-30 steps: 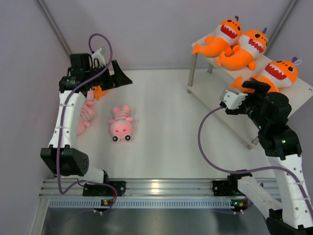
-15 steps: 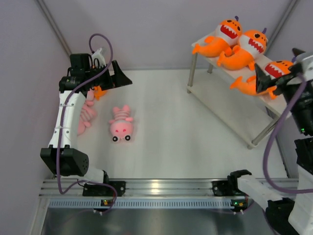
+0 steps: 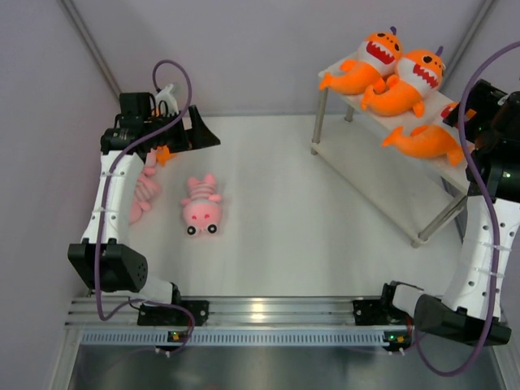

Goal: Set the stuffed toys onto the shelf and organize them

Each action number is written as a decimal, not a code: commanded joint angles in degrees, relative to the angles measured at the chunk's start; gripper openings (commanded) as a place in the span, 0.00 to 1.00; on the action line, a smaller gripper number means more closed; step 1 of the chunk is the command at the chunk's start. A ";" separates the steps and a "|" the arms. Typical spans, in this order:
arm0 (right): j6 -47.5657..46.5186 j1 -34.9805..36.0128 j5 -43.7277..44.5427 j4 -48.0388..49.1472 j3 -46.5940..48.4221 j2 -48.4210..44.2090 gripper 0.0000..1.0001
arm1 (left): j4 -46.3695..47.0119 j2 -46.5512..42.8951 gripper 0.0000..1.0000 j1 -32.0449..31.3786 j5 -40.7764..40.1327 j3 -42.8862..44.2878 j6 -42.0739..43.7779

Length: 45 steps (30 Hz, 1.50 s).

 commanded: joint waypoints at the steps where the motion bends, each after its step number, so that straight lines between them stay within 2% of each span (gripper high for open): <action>1: 5.92 -2.31 -1.59 4.62 -1.58 -2.37 0.92 | 1.13 0.57 0.98 -0.01 2.21 0.09 1.57; 3: 6.80 -2.40 -1.68 5.24 -3.16 -1.40 0.89 | 1.13 1.01 0.98 -0.01 2.21 0.18 1.66; 7: 9.08 -2.49 -1.42 10.15 -6.33 -1.31 0.77 | 1.04 1.63 0.98 0.07 2.57 0.88 1.66; 12: 6.45 -2.40 -3.60 14.28 -6.42 0.18 0.75 | 1.13 2.68 0.98 -0.01 2.39 1.15 1.66; 14: 2.68 -2.40 -5.45 17.78 -7.20 0.97 0.75 | 1.13 3.03 0.98 -0.01 2.48 1.41 1.40; 18: -0.58 -2.40 -5.72 18.16 -6.07 2.12 0.78 | 1.13 3.30 0.98 -0.01 2.13 1.33 1.57; 21: -1.90 -2.40 -4.41 18.42 -5.45 2.12 0.82 | 1.13 3.39 0.98 -0.01 0.55 1.50 2.53; 23: -3.56 -2.40 -5.19 18.34 -3.96 2.38 0.89 | 1.04 3.91 0.98 -0.01 -2.17 1.94 4.98; 24: -4.44 -2.40 -6.76 17.99 -3.26 2.56 0.93 | 1.04 4.79 0.98 -0.01 -4.09 3.07 6.56; 25: -6.28 -2.40 -7.56 17.72 -2.38 2.73 0.95 | 1.13 5.23 0.97 -0.01 -12.21 3.69 9.71; 28: -9.97 -2.40 -10.90 17.11 1.05 3.00 0.98 | 1.13 7.60 0.94 -2.20 -25.69 5.89 18.40; 29: -10.51 -2.40 -11.25 17.19 2.01 2.56 0.99 | 1.13 8.39 0.89 -4.56 -35.83 6.33 20.36; 32: -11.83 -2.40 -11.08 18.24 3.16 1.07 0.99 | 4.28 11.29 0.81 -10.36 -50.46 5.90 27.75; 36: -11.83 -2.40 -10.82 19.92 2.81 -0.95 0.99 | 5.87 20.05 0.72 -11.09 -56.13 12.45 26.88; 45: -14.82 -1.09 -12.49 21.23 -0.26 -4.56 0.96 | 11.22 39.22 0.68 -5.64 -58.60 33.12 21.53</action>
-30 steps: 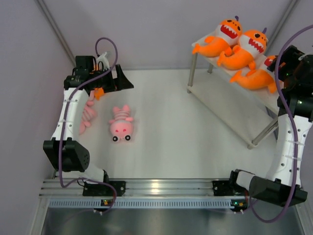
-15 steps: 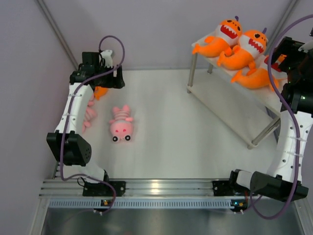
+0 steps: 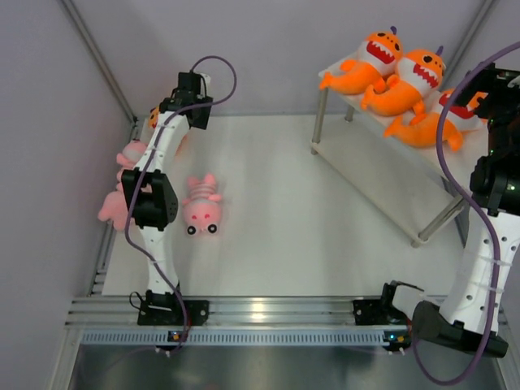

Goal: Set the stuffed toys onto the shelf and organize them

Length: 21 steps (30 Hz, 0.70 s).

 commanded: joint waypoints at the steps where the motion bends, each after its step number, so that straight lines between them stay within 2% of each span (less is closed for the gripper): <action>1: -1.31 0.84 -1.17 3.05 -1.31 -1.98 0.96 | 6.77 4.66 0.69 3.32 -4.88 7.26 -2.45; 4: -2.71 1.80 -1.17 3.84 -2.72 -2.77 0.95 | 8.27 11.78 0.71 5.78 -7.43 12.70 -4.03; 7: -5.52 4.52 0.76 2.97 -3.25 -2.95 0.95 | 10.02 16.62 0.80 7.98 -8.22 16.58 -4.83; 8: -5.97 5.31 1.72 2.62 -3.25 -3.03 0.95 | 10.99 17.94 0.87 8.25 -9.27 16.93 -4.40; 13: -8.69 9.01 5.77 0.95 -4.65 -3.30 0.94 | 13.20 22.25 0.97 10.25 -7.79 19.22 -4.39; 18: -10.36 11.91 9.28 -1.43 -4.66 -3.74 0.93 | 13.02 25.77 0.94 14.22 3.08 17.47 -10.36; 21: -11.42 14.46 11.57 -2.30 -3.96 -3.48 0.92 | 12.14 27.00 0.79 16.42 8.62 16.15 -13.44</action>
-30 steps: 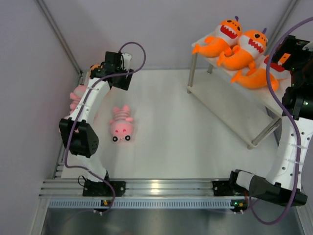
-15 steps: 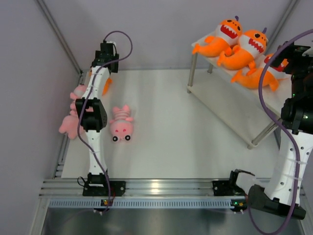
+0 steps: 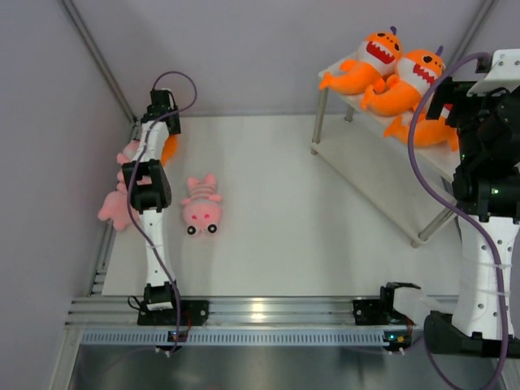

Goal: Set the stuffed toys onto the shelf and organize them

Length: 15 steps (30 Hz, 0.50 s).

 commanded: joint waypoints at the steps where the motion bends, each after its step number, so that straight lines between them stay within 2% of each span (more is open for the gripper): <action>1: -2.33 3.09 4.32 -1.28 1.64 -0.94 0.91 | 1.48 1.08 0.58 4.18 8.80 -0.92 -5.44; 3: -2.42 4.06 4.76 -1.72 2.26 -0.85 0.91 | 1.56 0.56 0.27 4.62 10.21 -2.07 -5.28; 4: -2.33 4.85 4.85 -1.90 2.87 -0.94 0.91 | 1.47 0.12 0.00 4.63 10.30 -2.77 -5.36; 7: -2.33 7.39 4.85 -2.68 4.36 -1.38 0.90 | 1.56 -4.00 0.00 4.63 14.49 -7.16 -5.19; 11: -4.78 9.52 4.85 -4.27 6.38 -1.21 0.89 | 1.56 -15.93 0.00 4.01 24.15 -17.42 -6.50; 15: -11.53 14.08 3.45 -7.78 9.28 1.16 0.85 | 0.95 -26.23 0.00 1.82 31.12 -25.00 -8.09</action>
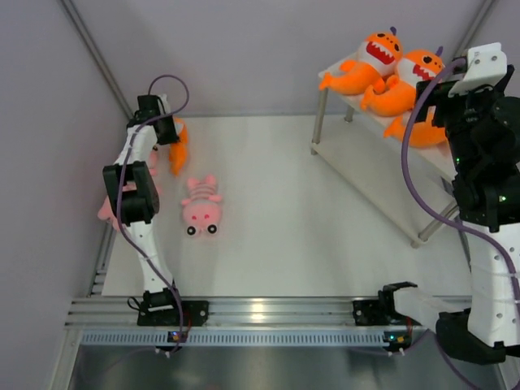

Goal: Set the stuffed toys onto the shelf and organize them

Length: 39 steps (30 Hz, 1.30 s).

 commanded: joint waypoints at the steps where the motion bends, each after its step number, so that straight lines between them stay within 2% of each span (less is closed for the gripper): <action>1: -7.57 6.99 -0.88 -3.13 4.35 1.58 0.85 | -1.94 -11.93 0.00 -3.80 11.41 -4.50 -2.23; 2: -9.59 9.20 -1.49 -3.48 4.44 1.76 0.85 | -3.33 -13.25 0.00 -4.16 16.30 -6.17 -3.19; 3: -13.87 14.97 -2.11 -3.48 3.83 1.68 0.86 | -5.35 -13.53 0.00 -4.42 17.83 -6.10 -3.20; 6: -22.31 24.75 -2.99 -1.55 2.34 2.03 0.90 | -7.74 -15.81 0.00 -5.66 20.12 -8.64 -3.46; 7: -24.18 30.70 -2.91 -1.03 1.55 2.72 0.90 | -7.74 -16.42 0.00 -6.35 19.69 -9.35 -2.85; 11: -35.16 42.60 -2.91 1.17 -3.37 4.92 0.91 | -8.88 -18.62 0.00 -8.12 15.73 -14.78 -1.09; 15: -46.41 54.19 -3.52 5.21 -10.57 7.12 0.92 | -16.06 -23.45 0.00 -13.29 15.56 -16.12 5.12; 19: -51.00 60.09 -6.15 8.98 -12.52 13.16 0.92 | -21.26 -33.01 0.00 -16.98 13.62 -16.47 9.10; 28: -61.81 66.79 -6.86 12.51 -8.75 29.17 0.91 | -27.43 -44.98 0.00 -23.76 19.07 -19.63 7.88; 34: -65.41 66.97 -4.49 12.69 -6.37 33.66 0.91 | -27.43 -47.36 0.00 -26.04 19.78 -20.51 6.82; 39: -70.78 66.88 3.06 14.61 -6.19 37.00 0.91 | -28.04 -47.28 0.00 -27.19 20.13 -20.34 7.09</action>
